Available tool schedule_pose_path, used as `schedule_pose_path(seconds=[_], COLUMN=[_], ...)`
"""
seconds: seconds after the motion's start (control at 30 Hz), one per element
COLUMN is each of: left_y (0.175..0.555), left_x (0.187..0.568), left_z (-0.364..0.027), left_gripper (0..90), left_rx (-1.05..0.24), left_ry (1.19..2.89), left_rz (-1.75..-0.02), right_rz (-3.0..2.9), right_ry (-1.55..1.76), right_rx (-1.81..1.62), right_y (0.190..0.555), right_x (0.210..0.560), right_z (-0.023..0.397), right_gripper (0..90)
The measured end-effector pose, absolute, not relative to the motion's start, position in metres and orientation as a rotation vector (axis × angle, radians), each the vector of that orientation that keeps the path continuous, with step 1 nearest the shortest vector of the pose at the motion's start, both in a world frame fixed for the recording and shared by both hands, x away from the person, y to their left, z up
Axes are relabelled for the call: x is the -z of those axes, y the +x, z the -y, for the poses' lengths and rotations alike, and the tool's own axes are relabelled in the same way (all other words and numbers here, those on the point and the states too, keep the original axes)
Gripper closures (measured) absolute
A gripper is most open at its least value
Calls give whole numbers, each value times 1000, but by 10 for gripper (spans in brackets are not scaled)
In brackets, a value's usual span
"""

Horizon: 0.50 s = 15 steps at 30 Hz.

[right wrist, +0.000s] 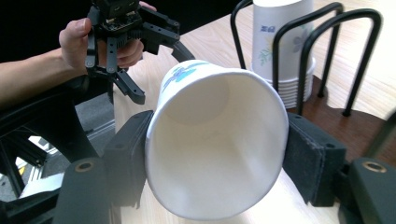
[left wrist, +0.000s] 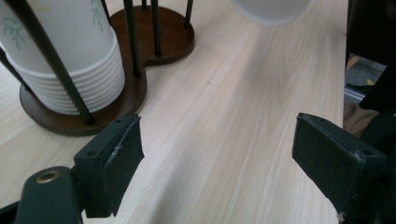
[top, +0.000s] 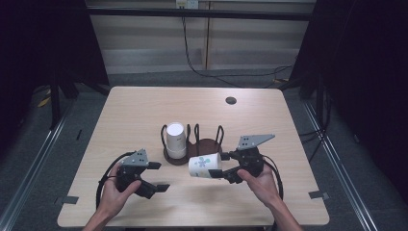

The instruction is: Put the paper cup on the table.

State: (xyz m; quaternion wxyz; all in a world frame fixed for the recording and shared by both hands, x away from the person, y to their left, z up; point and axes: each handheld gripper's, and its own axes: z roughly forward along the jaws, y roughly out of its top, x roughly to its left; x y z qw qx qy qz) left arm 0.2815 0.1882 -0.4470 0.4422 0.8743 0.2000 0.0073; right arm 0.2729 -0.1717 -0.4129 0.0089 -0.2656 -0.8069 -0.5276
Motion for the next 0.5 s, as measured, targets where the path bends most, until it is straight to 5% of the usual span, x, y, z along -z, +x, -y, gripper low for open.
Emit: schedule_pose_path(seconds=[0.5], left_y=[284], left_x=[446], left_z=[-197], left_gripper=[162], left_rx=[-50], left_ry=[2149], left_rz=[-520], right_rz=[2590], right_ry=[-918], right_rx=[1538], right_y=[275], right_x=[406], right_z=[195], right_gripper=[299])
